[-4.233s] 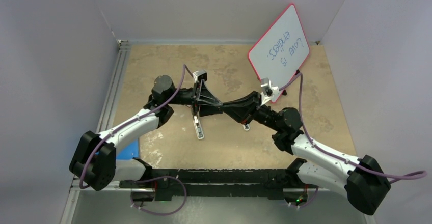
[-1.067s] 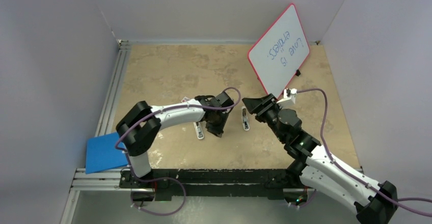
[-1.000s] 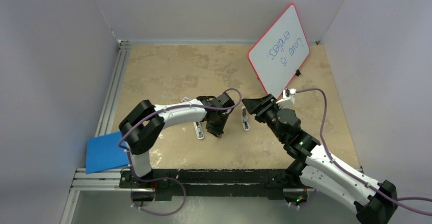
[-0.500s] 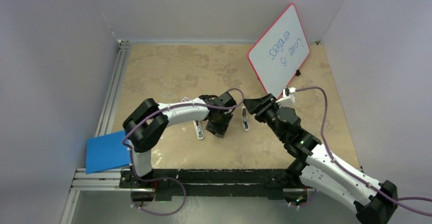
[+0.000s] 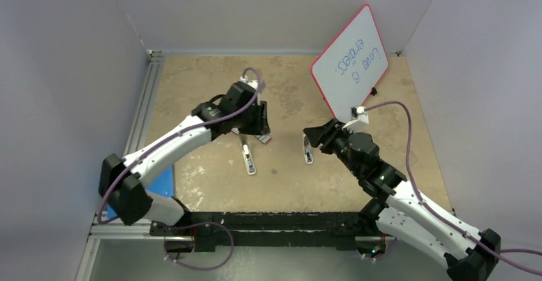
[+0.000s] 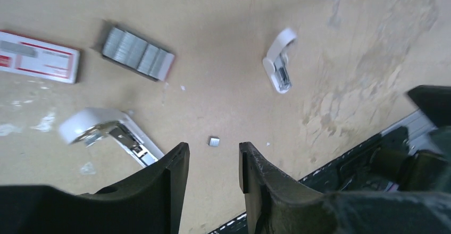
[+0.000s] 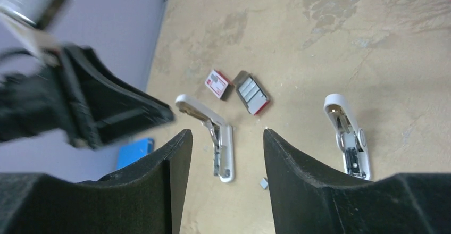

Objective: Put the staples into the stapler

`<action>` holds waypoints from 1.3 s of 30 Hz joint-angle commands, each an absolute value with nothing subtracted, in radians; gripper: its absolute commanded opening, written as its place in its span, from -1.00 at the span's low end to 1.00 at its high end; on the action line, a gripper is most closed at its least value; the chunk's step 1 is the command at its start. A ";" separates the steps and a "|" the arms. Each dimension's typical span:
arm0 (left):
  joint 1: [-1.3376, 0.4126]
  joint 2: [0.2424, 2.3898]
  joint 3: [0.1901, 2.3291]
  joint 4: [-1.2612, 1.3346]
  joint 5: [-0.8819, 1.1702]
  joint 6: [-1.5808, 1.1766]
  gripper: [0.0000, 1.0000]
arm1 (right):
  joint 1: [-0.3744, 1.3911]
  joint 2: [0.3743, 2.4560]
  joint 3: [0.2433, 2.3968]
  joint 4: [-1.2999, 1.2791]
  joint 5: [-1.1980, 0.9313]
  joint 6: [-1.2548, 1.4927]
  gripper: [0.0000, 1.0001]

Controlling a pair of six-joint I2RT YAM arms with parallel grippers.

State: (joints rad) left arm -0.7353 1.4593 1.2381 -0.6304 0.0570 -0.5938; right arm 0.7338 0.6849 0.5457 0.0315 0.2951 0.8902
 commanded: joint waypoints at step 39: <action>-0.700 0.934 1.094 -0.661 -0.544 -0.697 0.11 | 1.088 1.796 1.119 -0.330 0.192 0.220 -0.18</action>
